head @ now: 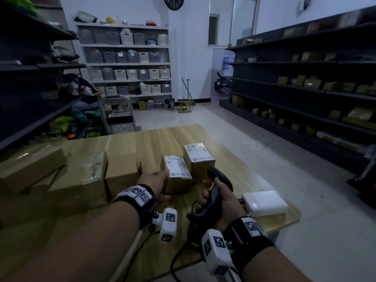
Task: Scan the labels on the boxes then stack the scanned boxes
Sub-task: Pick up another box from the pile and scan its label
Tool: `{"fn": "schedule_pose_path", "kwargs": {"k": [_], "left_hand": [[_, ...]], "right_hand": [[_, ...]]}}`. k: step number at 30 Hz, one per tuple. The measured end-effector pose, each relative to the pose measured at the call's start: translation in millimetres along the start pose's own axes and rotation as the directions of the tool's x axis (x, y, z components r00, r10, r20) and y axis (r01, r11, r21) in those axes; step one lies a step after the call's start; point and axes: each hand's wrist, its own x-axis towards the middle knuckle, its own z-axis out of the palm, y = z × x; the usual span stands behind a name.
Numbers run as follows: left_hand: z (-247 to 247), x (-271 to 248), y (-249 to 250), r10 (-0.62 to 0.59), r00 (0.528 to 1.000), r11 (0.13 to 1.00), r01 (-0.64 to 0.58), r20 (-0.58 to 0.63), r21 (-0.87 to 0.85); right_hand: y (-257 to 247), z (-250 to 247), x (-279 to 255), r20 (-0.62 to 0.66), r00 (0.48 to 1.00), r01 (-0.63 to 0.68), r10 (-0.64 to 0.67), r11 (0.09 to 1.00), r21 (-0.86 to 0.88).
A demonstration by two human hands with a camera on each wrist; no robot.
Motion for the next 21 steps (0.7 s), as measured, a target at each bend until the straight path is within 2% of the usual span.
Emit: {"fn": "schedule_pose_path", "kwargs": {"k": [3,6,10,13,15,17,19,21], "left_hand": [[3.9,1.3,4.3,-0.006,1.0,1.0,0.006,-0.013,0.028],[4.7,-2.4,-1.0,0.057,0.998,0.991,-0.059,0.019,0.118],[-2.2,-16.4,0.0,0.054,0.998,0.997,-0.056,0.027,0.047],[-14.1,-28.6,6.6,0.147,0.989,0.981,-0.144,-0.011,0.129],[-21.9,-36.2,13.2,0.275,0.958,0.943,-0.251,-0.085,0.219],[-33.5,-41.3,20.6,0.406,0.897,0.875,-0.326,-0.174,0.359],[-47.8,-45.2,31.3,0.439,0.867,0.849,-0.315,-0.235,0.424],[-60.7,-49.4,40.7,0.436,0.863,0.81,-0.254,-0.255,0.529]], "right_hand": [[-0.4,0.0,0.3,-0.006,1.0,-0.001,0.001,1.0,-0.002],[-0.6,0.6,0.2,-0.004,1.0,-0.003,0.003,1.0,-0.002],[-0.2,0.2,1.3,0.005,1.0,0.01,-0.01,1.0,-0.001],[-0.1,0.7,1.0,0.001,1.0,0.011,-0.011,1.0,0.0],[-0.3,1.1,1.1,-0.006,1.0,0.01,-0.01,1.0,0.0],[-0.6,1.4,1.6,-0.01,1.0,0.01,-0.01,1.0,-0.004],[-0.6,1.7,1.8,-0.009,1.0,0.009,-0.009,1.0,-0.007],[-0.3,0.6,2.2,-0.012,1.0,0.011,-0.011,1.0,-0.011]]}}
